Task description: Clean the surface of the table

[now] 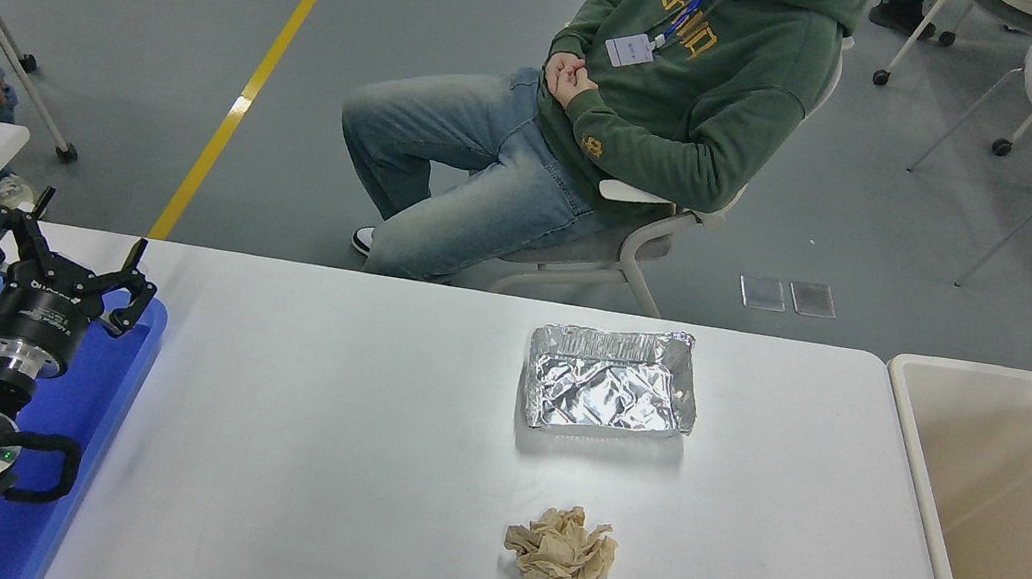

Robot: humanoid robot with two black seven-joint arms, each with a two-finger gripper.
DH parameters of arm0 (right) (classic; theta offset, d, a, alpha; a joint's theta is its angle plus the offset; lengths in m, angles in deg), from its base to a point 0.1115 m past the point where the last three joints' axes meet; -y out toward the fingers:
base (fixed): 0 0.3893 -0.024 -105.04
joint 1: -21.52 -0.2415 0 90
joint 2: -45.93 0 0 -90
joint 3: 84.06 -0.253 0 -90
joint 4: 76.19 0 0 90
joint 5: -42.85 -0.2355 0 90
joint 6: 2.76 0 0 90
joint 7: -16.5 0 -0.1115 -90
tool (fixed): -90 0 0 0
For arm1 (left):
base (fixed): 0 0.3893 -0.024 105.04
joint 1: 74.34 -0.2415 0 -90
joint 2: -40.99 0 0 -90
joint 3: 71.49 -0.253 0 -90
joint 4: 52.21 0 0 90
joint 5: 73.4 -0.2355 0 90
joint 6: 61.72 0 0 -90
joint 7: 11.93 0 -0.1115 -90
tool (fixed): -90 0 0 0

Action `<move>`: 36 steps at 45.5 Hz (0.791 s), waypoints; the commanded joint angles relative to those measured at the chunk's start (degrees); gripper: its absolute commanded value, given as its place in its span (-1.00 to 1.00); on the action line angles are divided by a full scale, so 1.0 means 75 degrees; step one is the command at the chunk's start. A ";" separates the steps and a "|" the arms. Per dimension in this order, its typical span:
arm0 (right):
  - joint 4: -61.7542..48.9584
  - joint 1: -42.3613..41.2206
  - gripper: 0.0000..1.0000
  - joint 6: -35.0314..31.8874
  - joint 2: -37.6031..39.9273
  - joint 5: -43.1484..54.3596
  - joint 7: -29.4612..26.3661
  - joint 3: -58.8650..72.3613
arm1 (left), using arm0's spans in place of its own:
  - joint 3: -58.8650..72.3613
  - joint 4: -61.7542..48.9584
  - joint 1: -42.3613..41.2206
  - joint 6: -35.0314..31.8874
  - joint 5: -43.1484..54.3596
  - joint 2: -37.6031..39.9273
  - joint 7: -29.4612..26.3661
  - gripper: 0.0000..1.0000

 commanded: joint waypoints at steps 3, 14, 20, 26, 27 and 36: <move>-0.0123 0.0044 -1.00 0.0076 -0.0136 -0.0088 -0.0056 0.0031 | 0.0000 0.0000 -0.0009 0.0000 0.0001 0.0000 0.0000 1.00; -0.0146 0.0056 -1.00 0.0088 -0.0148 -0.0088 -0.0091 0.0019 | 0.0000 0.0000 -0.0009 0.0000 0.0001 0.0000 0.0000 1.00; -0.0158 0.0173 -1.00 0.0088 -0.0137 -0.0076 -0.0091 0.0031 | 0.0000 0.0000 -0.0009 0.0000 0.0001 0.0000 0.0000 1.00; -0.0392 0.0302 -1.00 0.0076 -0.0148 -0.0088 -0.0091 0.0020 | 0.0000 0.0000 -0.0009 0.0000 0.0001 0.0000 0.0000 1.00; -0.0392 0.0349 -1.00 0.0076 -0.0148 -0.0088 -0.0091 0.0031 | 0.0000 0.0000 -0.0009 0.0000 0.0001 0.0000 0.0000 1.00; -0.0416 0.0454 -1.00 0.0076 -0.0101 -0.0088 -0.0091 0.0019 | 0.0000 0.0000 -0.0009 0.0000 0.0001 0.0000 0.0000 1.00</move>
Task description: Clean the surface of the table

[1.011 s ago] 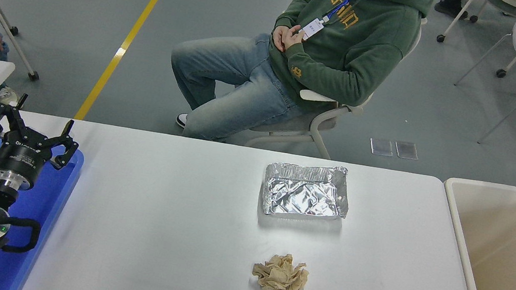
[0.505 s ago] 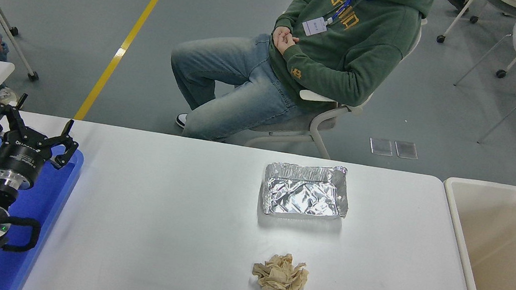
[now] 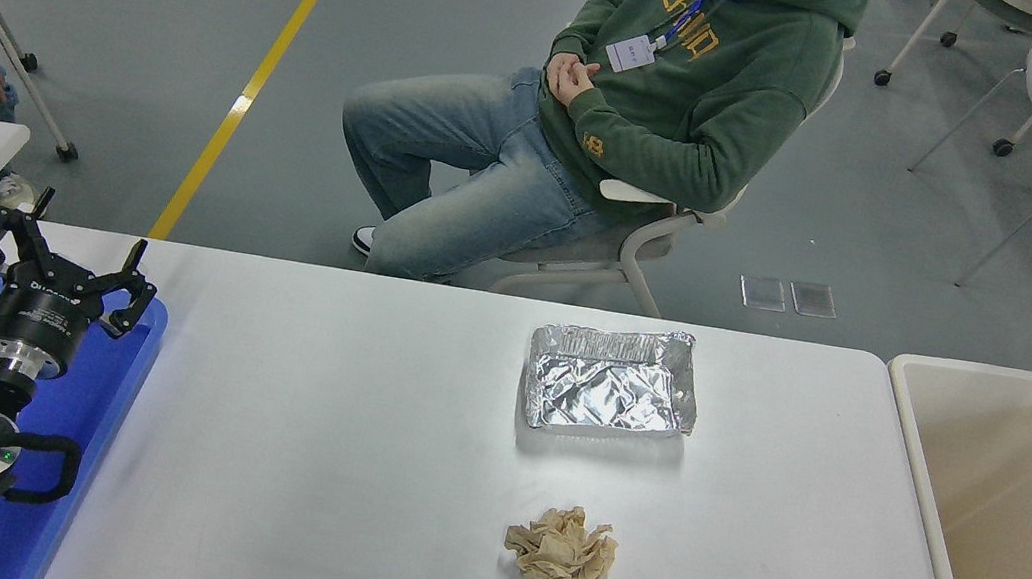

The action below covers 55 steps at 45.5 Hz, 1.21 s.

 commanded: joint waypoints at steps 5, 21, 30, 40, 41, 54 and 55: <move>-0.0089 0.0306 -1.00 -0.0004 0.0053 -0.0004 -0.0004 -0.0041 | 0.0000 -0.0001 0.0000 -0.0011 -0.0001 0.0000 0.0000 1.00; -0.0078 0.0388 -0.92 0.0020 0.0053 -0.0004 -0.0004 -0.0076 | 0.0000 -0.0001 0.0000 0.0001 -0.0001 0.0000 0.0000 1.00; -0.0054 0.0376 0.76 0.0043 0.0053 -0.0004 0.0007 -0.0099 | 0.0000 -0.0001 0.0000 0.0001 -0.0001 0.0000 0.0000 1.00; 0.0004 0.0388 1.00 0.0020 0.0064 -0.0004 0.0007 -0.0135 | 0.0000 -0.0001 0.0000 0.0001 -0.0001 0.0000 0.0000 1.00; 0.0004 0.0388 1.00 0.0020 0.0064 -0.0004 0.0007 -0.0135 | 0.0000 -0.0001 0.0000 0.0001 -0.0001 0.0000 0.0000 1.00; 0.0180 0.0400 1.00 -0.0004 0.0286 -0.0028 0.0019 -0.0263 | 0.0000 -0.0001 0.0000 0.0001 -0.0001 0.0000 0.0000 1.00; 0.0261 0.0400 1.00 -0.0027 0.0345 -0.0051 0.0019 -0.0333 | 0.0000 -0.0001 0.0000 0.0001 -0.0001 0.0000 0.0000 1.00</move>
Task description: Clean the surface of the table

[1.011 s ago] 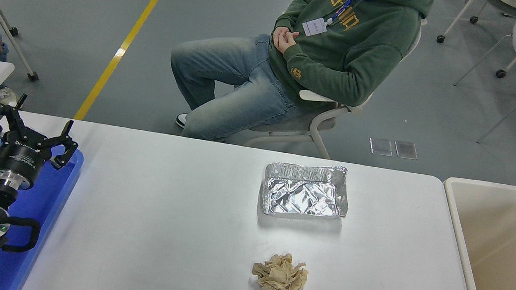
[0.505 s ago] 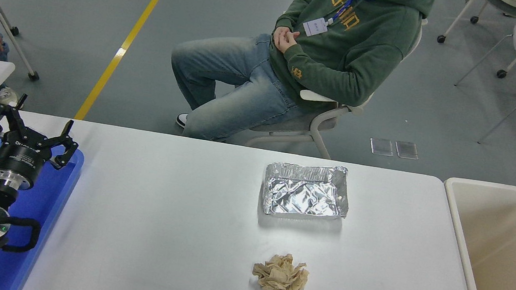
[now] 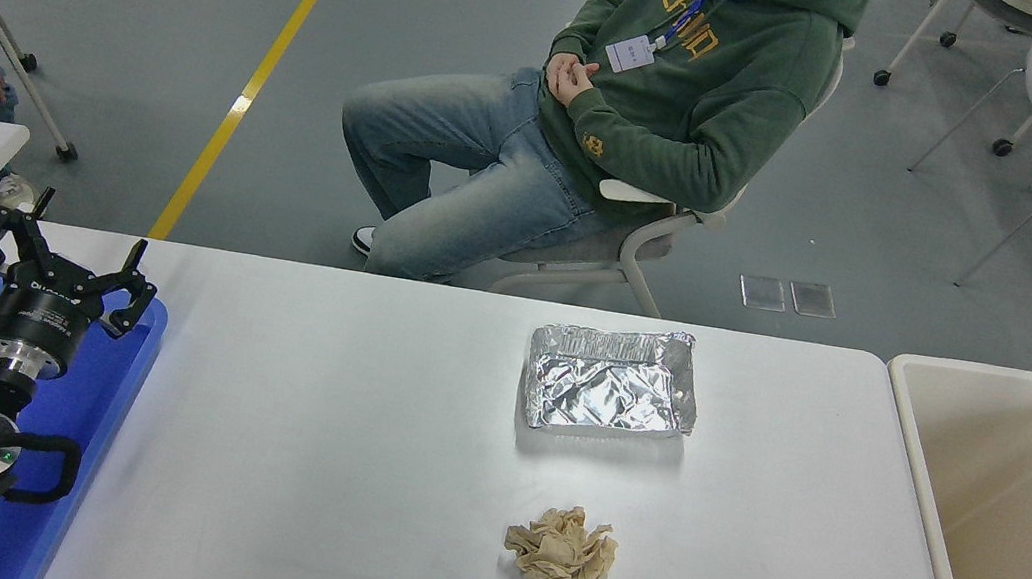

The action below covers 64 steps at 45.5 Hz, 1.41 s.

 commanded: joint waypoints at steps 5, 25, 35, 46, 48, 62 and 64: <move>0.1004 0.0009 1.00 -0.0067 0.0635 -0.0058 0.0021 -0.0611 | 0.0000 0.0000 0.0000 0.0000 0.0000 0.0000 0.0000 1.00; 0.4708 -0.0015 1.00 -0.0078 0.1867 -0.0058 0.0033 -0.1690 | 0.0000 0.0000 0.0011 0.0000 0.0000 0.0000 0.0000 1.00; 0.6267 -0.0015 1.00 -0.0137 0.1996 -0.0070 0.0044 -0.2194 | 0.0000 0.0000 0.0000 0.0000 0.0000 0.0000 0.0000 1.00; 0.7755 -0.0097 1.00 -0.0137 0.1914 -0.0982 0.0056 -0.2815 | 0.0000 0.0000 0.0011 0.0000 0.0000 0.0000 0.0000 1.00; 0.7908 -0.0120 1.00 -0.0137 0.1890 -0.1147 0.0056 -0.2862 | 0.0000 0.0000 0.0000 0.0000 0.0000 0.0000 0.0000 1.00; 0.8201 -0.0589 1.00 -0.0137 0.1504 -0.1195 0.0091 -0.2909 | 0.0000 0.0000 0.0011 0.0000 0.0000 0.0000 0.0000 1.00; 0.8236 -0.0647 1.00 -0.0149 0.1457 -0.1113 0.0091 -0.2862 | 0.0000 0.0000 0.0011 0.0000 0.0000 0.0000 0.0000 1.00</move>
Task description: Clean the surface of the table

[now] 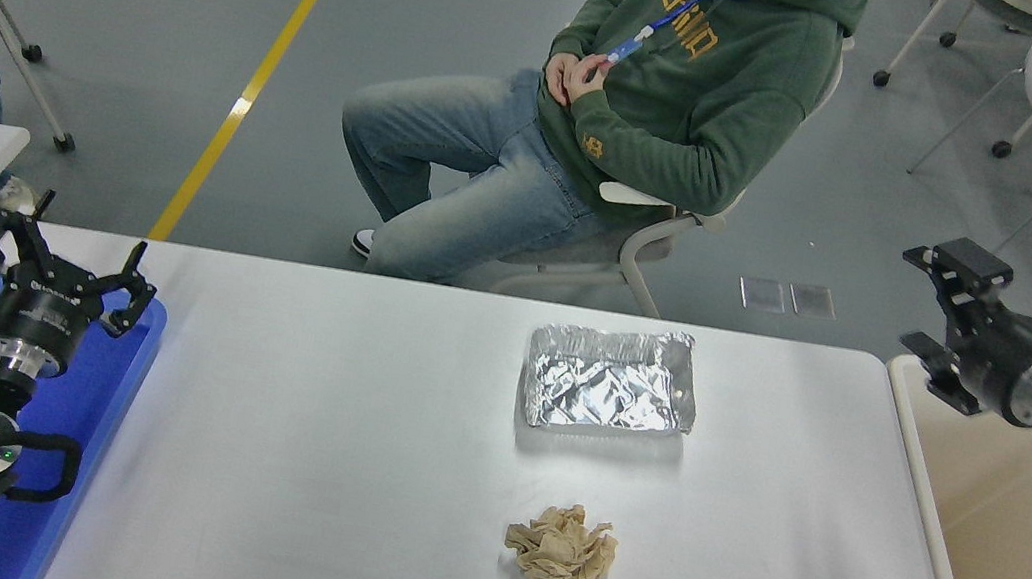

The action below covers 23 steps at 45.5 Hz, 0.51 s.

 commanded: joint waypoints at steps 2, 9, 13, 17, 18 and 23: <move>0.0465 -0.0366 1.00 -0.0023 -0.0392 -0.0024 0.0015 0.0043 | 0.0000 0.0000 0.0003 0.0003 0.0000 0.0000 0.0000 1.00; 0.0383 -0.0308 1.00 -0.0011 -0.0873 0.0140 0.0015 0.0149 | 0.0000 0.0000 0.0003 0.0003 0.0000 0.0000 0.0000 1.00; 0.0325 -0.0238 1.00 0.0001 -0.1084 0.0152 0.0015 0.0172 | 0.0000 0.0000 0.0003 0.0003 0.0000 0.0000 0.0000 1.00; 0.0184 -0.0167 1.00 0.0036 -0.1236 0.0129 0.0015 0.0160 | 0.0000 0.0000 0.0003 0.0003 0.0000 0.0000 0.0000 1.00; 0.0161 -0.0132 1.00 0.0048 -0.1283 0.0105 0.0015 0.0149 | 0.0000 0.0000 0.0003 0.0003 0.0000 0.0000 0.0000 1.00; -0.0096 0.0032 1.00 0.0083 -0.1540 0.0023 0.0015 0.0090 | 0.0000 0.0000 0.0003 0.0003 0.0000 0.0000 0.0000 1.00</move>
